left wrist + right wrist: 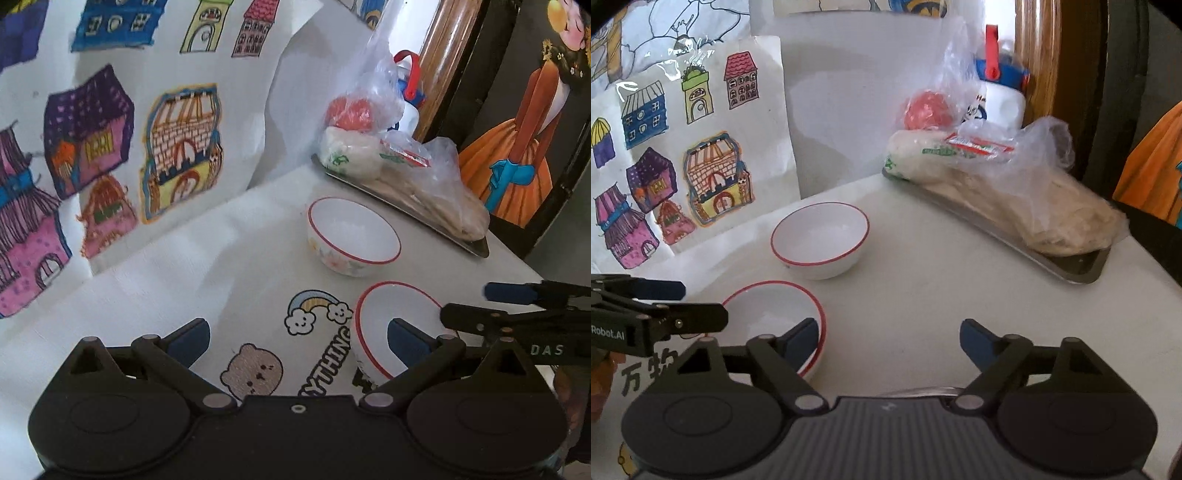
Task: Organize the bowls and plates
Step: 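Move both grippers to the larger red-rimmed white bowl and grasp its rim, then carry the white bowl with both grippers into the steel mixing bowl, open both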
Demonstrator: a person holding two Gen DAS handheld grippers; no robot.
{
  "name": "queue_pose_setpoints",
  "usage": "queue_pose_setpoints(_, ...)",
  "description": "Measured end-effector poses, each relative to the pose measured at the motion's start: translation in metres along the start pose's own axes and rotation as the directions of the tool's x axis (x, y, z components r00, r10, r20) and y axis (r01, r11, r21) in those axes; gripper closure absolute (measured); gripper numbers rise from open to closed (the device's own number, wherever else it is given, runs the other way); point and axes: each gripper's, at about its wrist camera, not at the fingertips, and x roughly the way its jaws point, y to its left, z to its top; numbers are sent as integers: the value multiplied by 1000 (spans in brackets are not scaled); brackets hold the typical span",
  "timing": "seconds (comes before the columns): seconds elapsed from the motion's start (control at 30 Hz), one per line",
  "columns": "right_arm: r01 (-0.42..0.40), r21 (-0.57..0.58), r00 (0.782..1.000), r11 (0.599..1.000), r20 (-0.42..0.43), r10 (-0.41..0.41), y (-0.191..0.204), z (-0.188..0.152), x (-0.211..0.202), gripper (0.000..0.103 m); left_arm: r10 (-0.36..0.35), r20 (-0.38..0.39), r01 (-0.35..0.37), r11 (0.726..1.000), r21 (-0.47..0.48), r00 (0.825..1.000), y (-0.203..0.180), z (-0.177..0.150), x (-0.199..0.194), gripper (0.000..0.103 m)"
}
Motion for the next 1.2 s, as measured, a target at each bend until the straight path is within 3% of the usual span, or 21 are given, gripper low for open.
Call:
queue_pose_setpoints(0.23, -48, 19, 998, 999, -28, 49, 2, 0, 3, 34, -30, -28, 30, 1000, 0, 999, -2, 0, 3, 14)
queue_pose_setpoints(0.3, -61, 24, 998, 998, -32, 62, 5, -1, 3, 44, -35, -35, 34, 999, -7, 999, -3, 0, 3, 17)
queue_pose_setpoints(0.47, -85, 24, 996, 996, -39, 86, 11, -1, 3, 62, -32, -43, 32, 999, -2, 999, -8, -3, 4, 30)
queue_pose_setpoints(0.7, -127, 47, 991, 991, -47, 129, 13, -4, 3, 76, -73, -53, 72, 997, -9, 996, -14, -3, 2, 54)
queue_pose_setpoints(0.83, -142, 63, 988, 988, -46, 145, 13, -4, 3, 83, -88, -50, 87, 996, -9, 995, -19, -4, 1, 68)
queue_pose_setpoints(1.2, -139, 75, 988, 987, -62, 144, 18, -6, 5, 87, -99, -29, 99, 995, -21, 995, -25, -5, -1, 86)
